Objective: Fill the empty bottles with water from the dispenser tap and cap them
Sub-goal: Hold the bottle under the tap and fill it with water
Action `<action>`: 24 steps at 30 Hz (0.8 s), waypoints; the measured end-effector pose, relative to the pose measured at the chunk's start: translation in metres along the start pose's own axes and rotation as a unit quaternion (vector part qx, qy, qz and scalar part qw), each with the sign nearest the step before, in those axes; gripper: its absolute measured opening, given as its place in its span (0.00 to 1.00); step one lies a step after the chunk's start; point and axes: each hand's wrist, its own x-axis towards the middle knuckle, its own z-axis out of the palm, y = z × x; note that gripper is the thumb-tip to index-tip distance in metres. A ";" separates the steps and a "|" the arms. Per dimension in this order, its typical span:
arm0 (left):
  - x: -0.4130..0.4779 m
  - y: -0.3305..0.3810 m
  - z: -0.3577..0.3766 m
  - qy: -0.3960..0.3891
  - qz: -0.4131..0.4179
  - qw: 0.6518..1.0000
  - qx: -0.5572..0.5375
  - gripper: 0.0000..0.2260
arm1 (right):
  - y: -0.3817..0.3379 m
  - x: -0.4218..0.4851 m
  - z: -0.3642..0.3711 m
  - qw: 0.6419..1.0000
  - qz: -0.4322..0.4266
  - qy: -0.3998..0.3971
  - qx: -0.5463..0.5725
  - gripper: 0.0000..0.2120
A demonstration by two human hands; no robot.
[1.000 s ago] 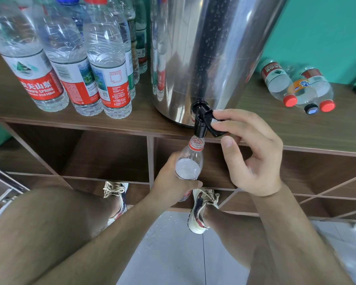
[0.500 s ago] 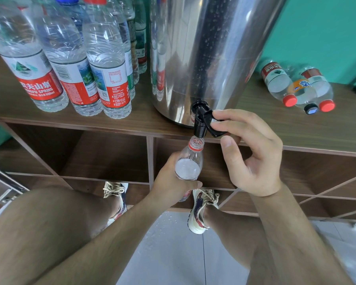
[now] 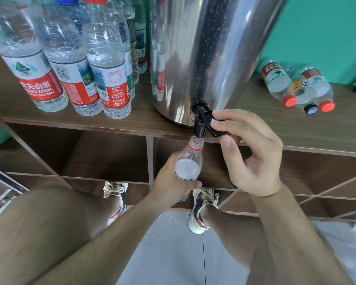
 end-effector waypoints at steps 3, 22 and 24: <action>0.000 0.001 0.000 -0.001 0.002 1.000 -0.001 0.37 | -0.001 0.000 0.000 1.000 0.000 0.001 -0.001 0.11; 0.001 -0.003 0.001 0.000 0.018 1.000 -0.016 0.33 | 0.002 -0.002 0.000 1.000 0.005 0.007 0.007 0.10; 0.001 -0.002 0.001 0.002 0.019 1.000 -0.018 0.33 | 0.003 -0.002 -0.001 1.000 0.006 0.005 0.008 0.10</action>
